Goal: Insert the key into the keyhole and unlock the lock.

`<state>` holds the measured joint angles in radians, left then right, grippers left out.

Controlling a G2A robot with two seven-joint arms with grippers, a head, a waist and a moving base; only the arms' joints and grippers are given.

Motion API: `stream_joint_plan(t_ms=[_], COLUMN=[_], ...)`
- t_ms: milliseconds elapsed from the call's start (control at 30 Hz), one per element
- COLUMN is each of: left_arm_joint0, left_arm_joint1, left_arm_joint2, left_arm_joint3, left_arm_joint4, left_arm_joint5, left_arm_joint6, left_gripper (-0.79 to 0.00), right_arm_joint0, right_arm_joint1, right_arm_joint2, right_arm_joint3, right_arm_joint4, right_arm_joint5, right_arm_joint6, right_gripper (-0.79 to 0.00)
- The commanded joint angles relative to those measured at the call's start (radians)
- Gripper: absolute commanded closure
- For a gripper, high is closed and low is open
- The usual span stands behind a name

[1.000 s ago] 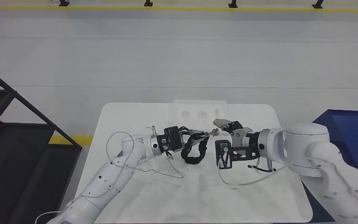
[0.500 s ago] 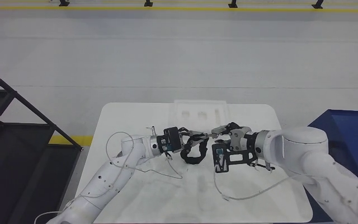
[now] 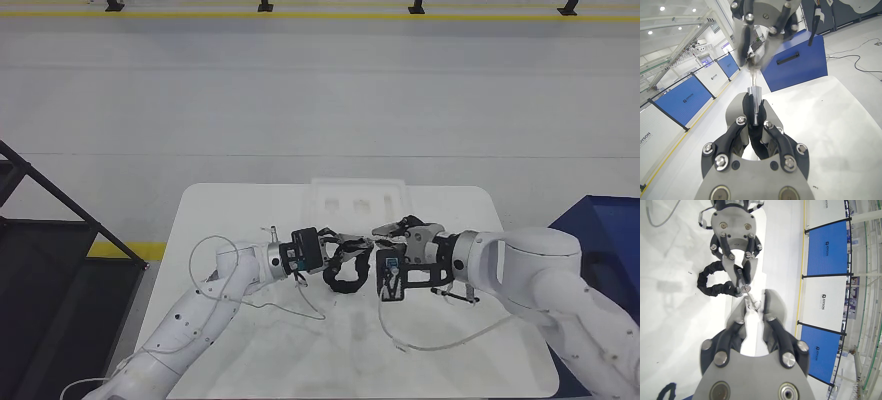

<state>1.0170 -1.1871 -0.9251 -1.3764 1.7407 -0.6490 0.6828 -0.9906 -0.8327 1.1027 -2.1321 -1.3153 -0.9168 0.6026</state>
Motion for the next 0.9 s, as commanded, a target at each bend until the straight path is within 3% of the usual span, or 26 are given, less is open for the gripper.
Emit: stream_joint_plan(t_ms=[0,267,300,333,367,667,867], left_arm_joint0=[0.0,0.0,0.0,0.0,-0.001,0.001,-0.01], left_arm_joint1=[0.0,0.003,0.003,0.003,0.004,0.007,0.011], left_arm_joint2=[0.001,0.004,0.005,0.005,0.005,0.005,0.02], left_arm_joint3=[-0.002,-0.004,-0.005,-0.004,-0.005,0.007,0.029], left_arm_joint4=[0.002,0.01,0.013,0.015,0.019,0.069,0.191], left_arm_joint5=[0.0,0.005,0.005,0.007,0.011,0.061,0.114], left_arm_joint6=[0.002,0.008,0.009,0.011,0.012,-0.02,-0.134], left_gripper=[0.0,0.0,0.0,0.0,0.0,0.0,0.0], right_arm_joint0=[-0.002,-0.004,-0.004,-0.004,-0.002,-0.017,-0.034], right_arm_joint1=[0.0,-0.006,-0.007,-0.007,-0.007,-0.007,-0.003], right_arm_joint2=[0.0,-0.002,-0.004,-0.005,-0.005,0.021,0.052], right_arm_joint3=[0.009,0.041,0.047,0.053,0.055,0.079,0.103], right_arm_joint4=[0.031,0.152,0.172,0.194,0.213,0.454,0.591], right_arm_joint5=[0.004,0.073,0.077,0.082,0.088,0.193,0.276], right_arm_joint6=[0.011,0.056,0.064,0.074,0.085,0.161,0.211], right_gripper=[0.0,0.0,-0.12,-0.403,-0.785,-0.785,-0.785])
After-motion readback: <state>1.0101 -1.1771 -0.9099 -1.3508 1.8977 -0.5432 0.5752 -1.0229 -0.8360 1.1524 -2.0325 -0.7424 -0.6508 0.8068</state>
